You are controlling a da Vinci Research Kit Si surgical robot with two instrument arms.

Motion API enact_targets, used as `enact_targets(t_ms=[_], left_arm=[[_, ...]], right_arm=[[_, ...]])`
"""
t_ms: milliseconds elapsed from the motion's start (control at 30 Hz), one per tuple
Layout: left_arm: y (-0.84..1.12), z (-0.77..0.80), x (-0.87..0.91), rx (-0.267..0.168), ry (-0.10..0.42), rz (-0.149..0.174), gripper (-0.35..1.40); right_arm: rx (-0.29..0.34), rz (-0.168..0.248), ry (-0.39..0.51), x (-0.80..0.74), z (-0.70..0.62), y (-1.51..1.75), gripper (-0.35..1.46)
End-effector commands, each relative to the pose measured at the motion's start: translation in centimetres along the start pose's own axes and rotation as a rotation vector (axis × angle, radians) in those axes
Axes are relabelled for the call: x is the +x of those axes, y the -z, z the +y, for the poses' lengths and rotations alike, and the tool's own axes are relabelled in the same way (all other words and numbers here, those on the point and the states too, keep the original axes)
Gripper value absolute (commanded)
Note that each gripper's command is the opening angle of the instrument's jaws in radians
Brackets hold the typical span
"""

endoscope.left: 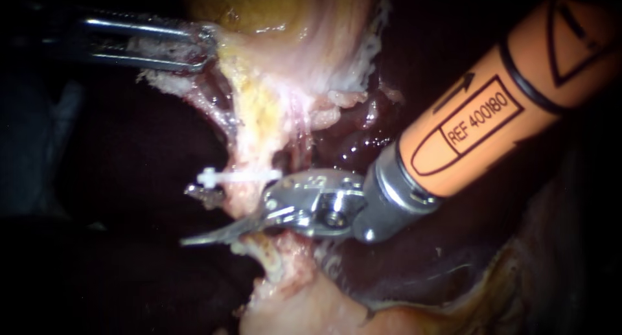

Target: Go to the cutting position left tube

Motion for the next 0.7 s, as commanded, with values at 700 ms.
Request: enact_targets(t_ms=[700], left_arm=[[0.00,0.00,0.00,-0.001,0.000,0.000,-0.35]], right_arm=[[0.004,0.002,0.000,0.01,0.02,0.02,1.43]])
